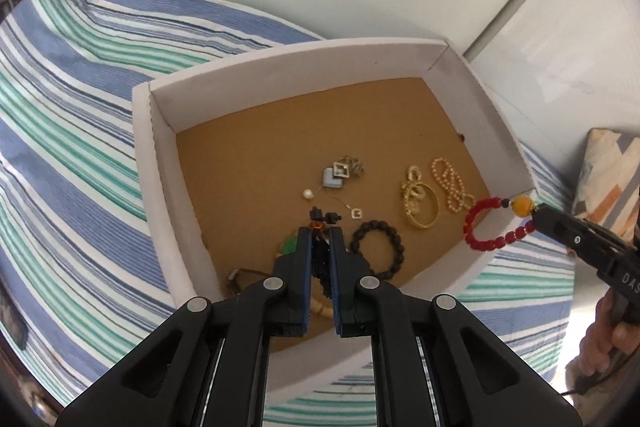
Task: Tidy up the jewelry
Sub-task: 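Carry both items into the box and open both tools, then withdraw both tools from the box and hold them above the bed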
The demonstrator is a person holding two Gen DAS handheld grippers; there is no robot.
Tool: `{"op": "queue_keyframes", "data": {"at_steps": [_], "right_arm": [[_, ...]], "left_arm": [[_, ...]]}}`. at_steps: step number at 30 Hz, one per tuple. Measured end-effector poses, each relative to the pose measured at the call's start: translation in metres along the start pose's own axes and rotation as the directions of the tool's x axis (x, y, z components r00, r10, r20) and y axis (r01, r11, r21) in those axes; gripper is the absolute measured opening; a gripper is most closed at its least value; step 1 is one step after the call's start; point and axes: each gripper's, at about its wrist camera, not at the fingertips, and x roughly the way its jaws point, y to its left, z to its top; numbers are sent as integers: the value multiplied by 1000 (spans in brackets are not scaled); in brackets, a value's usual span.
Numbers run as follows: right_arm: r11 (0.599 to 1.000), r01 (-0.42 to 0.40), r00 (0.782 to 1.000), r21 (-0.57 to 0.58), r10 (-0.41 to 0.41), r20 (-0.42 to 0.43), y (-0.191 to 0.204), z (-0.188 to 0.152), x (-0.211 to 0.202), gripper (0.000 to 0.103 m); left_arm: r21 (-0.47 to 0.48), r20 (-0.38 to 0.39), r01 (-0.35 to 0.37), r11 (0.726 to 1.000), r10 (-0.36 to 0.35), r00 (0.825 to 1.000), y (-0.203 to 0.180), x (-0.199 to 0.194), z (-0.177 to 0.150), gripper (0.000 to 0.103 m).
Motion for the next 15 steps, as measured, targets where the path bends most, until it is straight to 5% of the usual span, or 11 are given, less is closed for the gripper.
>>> {"op": "queue_keyframes", "data": {"at_steps": [5,7,9,15], "right_arm": [[1000,0,998,16,1,-59,4,10,57,11],[1000,6,998,17,-5,-57,7,11,64,17],[1000,21,999,13,-20,-39,11,11,61,44],[993,113,993,-23,-112,25,19,6,29,68]], "left_arm": [[-7,1,-59,998,59,998,6,27,4,15],[-10,14,-84,996,84,996,7,26,2,43],[-8,32,-107,994,107,994,7,20,-2,60],[61,116,-255,965,247,962,-9,-13,-20,93]]}}
